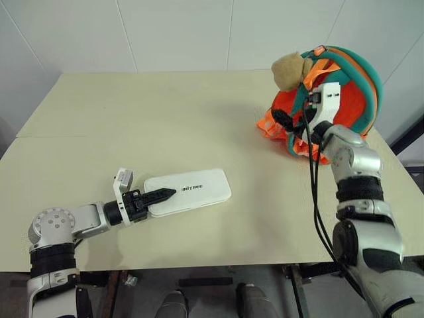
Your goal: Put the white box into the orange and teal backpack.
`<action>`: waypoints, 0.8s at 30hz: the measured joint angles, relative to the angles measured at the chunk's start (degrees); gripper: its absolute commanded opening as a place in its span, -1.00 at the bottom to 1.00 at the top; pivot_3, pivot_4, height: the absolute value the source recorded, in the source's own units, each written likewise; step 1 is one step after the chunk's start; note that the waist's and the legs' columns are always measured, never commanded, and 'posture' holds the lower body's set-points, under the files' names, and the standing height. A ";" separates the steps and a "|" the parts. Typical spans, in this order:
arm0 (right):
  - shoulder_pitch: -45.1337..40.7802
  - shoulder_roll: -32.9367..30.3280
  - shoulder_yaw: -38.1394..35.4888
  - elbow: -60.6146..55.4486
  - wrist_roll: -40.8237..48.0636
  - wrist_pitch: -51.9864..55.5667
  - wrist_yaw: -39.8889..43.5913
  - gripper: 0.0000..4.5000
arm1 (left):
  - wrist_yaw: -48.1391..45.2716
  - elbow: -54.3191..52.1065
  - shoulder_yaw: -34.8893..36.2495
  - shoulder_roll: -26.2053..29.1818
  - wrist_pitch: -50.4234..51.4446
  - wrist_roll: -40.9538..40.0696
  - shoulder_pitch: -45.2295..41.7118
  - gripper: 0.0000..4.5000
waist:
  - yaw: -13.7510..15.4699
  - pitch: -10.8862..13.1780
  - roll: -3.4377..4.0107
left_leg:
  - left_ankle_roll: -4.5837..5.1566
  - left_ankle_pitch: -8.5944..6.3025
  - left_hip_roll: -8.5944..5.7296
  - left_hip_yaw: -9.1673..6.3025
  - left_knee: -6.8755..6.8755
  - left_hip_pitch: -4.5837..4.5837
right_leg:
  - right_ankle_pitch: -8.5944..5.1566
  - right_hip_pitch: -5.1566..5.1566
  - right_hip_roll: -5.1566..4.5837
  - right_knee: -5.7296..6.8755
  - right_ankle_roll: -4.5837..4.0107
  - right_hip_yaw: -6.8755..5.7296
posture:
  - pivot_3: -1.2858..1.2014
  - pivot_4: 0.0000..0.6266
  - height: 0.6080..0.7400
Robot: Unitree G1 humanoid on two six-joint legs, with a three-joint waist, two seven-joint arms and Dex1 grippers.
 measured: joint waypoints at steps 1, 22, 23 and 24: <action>-0.81 0.01 0.26 3.09 -1.04 -2.77 -0.39 0.73 | 0.02 -0.31 0.42 -0.14 -0.09 0.00 0.23 -0.41 | -0.08 0.00 0.00 | 0.00 0.00 0.00 0.01 -0.04 0.00 | 0.00 0.00 0.00 -0.05 0.00 0.00 | 0.03 -0.52 1.00; 10.81 -0.12 10.11 -30.39 19.24 17.62 40.82 -0.95 | 0.69 -7.63 11.52 5.20 -5.70 -0.90 9.22 -0.41 | -2.44 0.02 0.04 | -0.16 0.04 0.11 -0.03 -0.43 -0.02 | -0.21 -0.27 0.03 0.36 0.01 0.00 | 0.03 -0.52 1.00; 12.11 -1.53 11.60 -35.96 22.24 23.01 42.63 -0.95 | 0.48 -7.86 12.15 6.02 -5.70 -1.17 9.97 -0.41 | -2.49 0.02 0.04 | -0.11 -0.01 0.11 -0.02 -0.43 -0.02 | -0.23 -0.28 0.03 0.35 0.00 0.00 | 0.03 -0.52 1.00; 12.72 -2.49 12.35 -39.48 24.25 26.21 43.62 -0.95 | 0.23 -8.14 12.45 6.45 -5.72 -1.38 10.46 -0.41 | -2.46 0.02 0.04 | -0.09 -0.02 0.10 -0.01 -0.43 -0.01 | -0.23 -0.28 0.02 0.34 0.00 0.00 | 0.03 -0.52 1.00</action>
